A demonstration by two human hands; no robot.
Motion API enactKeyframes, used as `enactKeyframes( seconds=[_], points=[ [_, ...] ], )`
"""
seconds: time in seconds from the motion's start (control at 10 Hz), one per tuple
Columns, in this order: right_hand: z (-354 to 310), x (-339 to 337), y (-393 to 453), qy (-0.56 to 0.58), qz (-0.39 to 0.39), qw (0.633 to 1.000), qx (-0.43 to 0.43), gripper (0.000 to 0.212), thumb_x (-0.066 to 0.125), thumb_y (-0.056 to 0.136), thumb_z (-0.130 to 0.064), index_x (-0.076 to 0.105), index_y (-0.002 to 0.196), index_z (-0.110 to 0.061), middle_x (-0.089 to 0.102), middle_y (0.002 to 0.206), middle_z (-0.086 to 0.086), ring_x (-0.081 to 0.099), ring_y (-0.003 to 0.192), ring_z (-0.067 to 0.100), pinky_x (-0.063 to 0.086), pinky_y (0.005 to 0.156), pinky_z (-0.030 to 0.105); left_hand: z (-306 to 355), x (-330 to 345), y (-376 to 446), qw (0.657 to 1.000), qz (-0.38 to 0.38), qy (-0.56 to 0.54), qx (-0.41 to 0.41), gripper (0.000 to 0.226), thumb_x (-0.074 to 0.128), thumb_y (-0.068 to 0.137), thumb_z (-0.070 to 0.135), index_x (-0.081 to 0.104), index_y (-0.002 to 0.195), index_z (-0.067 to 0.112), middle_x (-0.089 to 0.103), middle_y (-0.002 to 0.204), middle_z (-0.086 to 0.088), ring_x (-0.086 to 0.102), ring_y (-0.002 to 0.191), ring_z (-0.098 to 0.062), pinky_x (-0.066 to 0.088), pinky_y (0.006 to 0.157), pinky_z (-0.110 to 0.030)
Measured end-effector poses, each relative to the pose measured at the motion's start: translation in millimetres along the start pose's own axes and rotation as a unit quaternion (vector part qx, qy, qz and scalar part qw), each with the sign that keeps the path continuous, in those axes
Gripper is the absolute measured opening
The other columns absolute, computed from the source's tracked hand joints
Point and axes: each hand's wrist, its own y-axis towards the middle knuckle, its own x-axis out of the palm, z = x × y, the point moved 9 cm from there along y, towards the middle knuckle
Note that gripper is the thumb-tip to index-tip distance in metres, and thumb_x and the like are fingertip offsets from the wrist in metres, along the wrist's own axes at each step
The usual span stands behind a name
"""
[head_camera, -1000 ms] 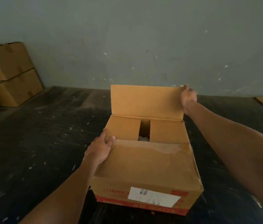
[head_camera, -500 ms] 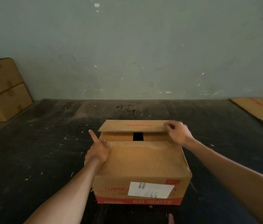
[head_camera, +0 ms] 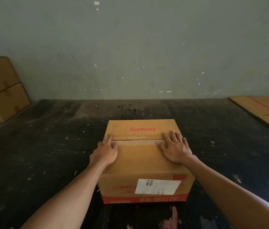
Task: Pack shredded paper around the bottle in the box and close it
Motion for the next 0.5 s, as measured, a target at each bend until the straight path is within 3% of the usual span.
enactKeyframes(
  seconds=[0.1,0.2,0.3,0.4,0.5],
  points=[
    [-1.6,-3.7,-5.0,0.007,0.014,1.0,0.005,0.073,0.015,0.094,-0.068,0.005,0.155,-0.031,-0.006,0.165,0.008,-0.01,0.151,0.029,-0.003,0.12,0.053,3.3,-0.4,-3.1,1.0,0.005,0.004,-0.006,0.06,0.018,0.1,0.053,0.0,0.155,0.038,0.016,0.161,-0.014,0.026,0.144,-0.039,0.033,0.108,-0.056],
    [-2.9,-7.4,-4.2,0.019,0.008,1.0,0.006,0.07,0.019,0.096,-0.066,0.01,0.155,-0.03,-0.003,0.165,0.007,-0.007,0.151,0.028,-0.003,0.119,0.052,9.8,-5.5,-1.3,0.999,0.031,0.034,0.019,0.058,0.02,0.101,0.045,0.007,0.156,0.029,-0.007,0.165,-0.012,-0.008,0.149,-0.041,0.01,0.118,-0.061],
    [1.9,-13.6,-8.2,0.135,0.019,0.991,0.008,0.061,0.032,0.098,-0.057,0.026,0.152,-0.029,0.013,0.164,0.005,0.003,0.151,0.026,-0.007,0.12,0.054,21.6,-6.4,-6.8,0.994,0.052,0.069,0.062,0.055,0.025,0.103,0.039,0.017,0.155,0.025,-0.007,0.165,-0.013,-0.007,0.149,-0.041,0.0,0.119,-0.06],
    [8.0,-39.3,-24.4,0.299,0.091,0.95,0.016,0.046,0.042,0.101,-0.04,0.037,0.146,-0.031,0.036,0.156,0.003,0.02,0.148,0.023,-0.011,0.119,0.053,49.6,-20.9,-32.3,0.979,0.106,0.034,0.173,0.053,0.045,0.099,0.035,0.032,0.15,0.03,0.015,0.164,-0.007,0.006,0.151,-0.034,0.003,0.12,-0.059],
    [-3.9,-53.5,-79.9,0.354,0.156,0.921,-0.039,0.045,0.053,0.097,-0.024,0.044,0.138,-0.04,0.04,0.151,-0.009,0.031,0.142,0.016,0.017,0.119,0.057,53.5,-27.3,-104.7,0.95,0.124,-0.126,0.259,0.042,0.052,0.097,0.03,0.046,0.137,0.04,0.036,0.15,0.02,0.028,0.143,-0.005,0.024,0.12,-0.044]
  ],
)
